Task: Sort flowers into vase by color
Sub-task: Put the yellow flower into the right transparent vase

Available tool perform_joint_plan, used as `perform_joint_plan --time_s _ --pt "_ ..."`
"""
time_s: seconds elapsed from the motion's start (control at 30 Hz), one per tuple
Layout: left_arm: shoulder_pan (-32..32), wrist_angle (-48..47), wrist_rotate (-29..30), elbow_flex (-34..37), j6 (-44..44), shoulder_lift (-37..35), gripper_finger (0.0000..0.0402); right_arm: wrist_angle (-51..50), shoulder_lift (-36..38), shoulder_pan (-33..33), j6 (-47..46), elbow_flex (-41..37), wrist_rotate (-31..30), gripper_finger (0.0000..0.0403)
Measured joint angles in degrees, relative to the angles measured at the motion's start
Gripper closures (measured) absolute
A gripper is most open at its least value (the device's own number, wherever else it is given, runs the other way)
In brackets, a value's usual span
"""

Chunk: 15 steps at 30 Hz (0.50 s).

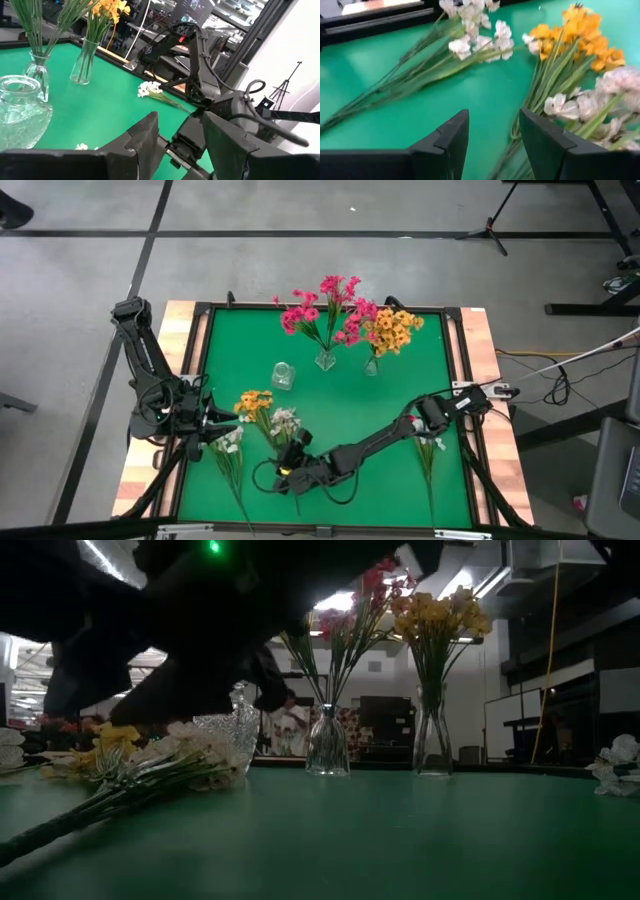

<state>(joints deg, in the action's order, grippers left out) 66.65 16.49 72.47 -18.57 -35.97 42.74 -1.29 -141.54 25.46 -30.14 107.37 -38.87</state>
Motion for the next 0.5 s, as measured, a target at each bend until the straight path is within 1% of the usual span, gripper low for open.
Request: perform_joint_plan --time_s 0.07,0.2,0.4,0.5 --pt "0.00 -0.02 0.00 0.00 -0.02 0.00 0.0249 0.09 -0.60 -0.41 -1.14 0.07 1.22 0.0226" --pt "0.00 -0.02 0.00 0.00 -0.05 0.00 0.0249 -0.07 -1.58 -0.88 -1.48 0.00 1.50 0.0226" --pt "0.00 -0.07 -0.07 0.00 -0.11 0.00 0.0249 -3.21 -2.67 -1.52 -3.89 0.00 2.26 0.0226" --pt "0.00 -0.18 -0.15 0.00 -0.11 0.00 0.0249 -3.04 -2.70 -1.91 -4.19 0.00 3.52 0.0226"
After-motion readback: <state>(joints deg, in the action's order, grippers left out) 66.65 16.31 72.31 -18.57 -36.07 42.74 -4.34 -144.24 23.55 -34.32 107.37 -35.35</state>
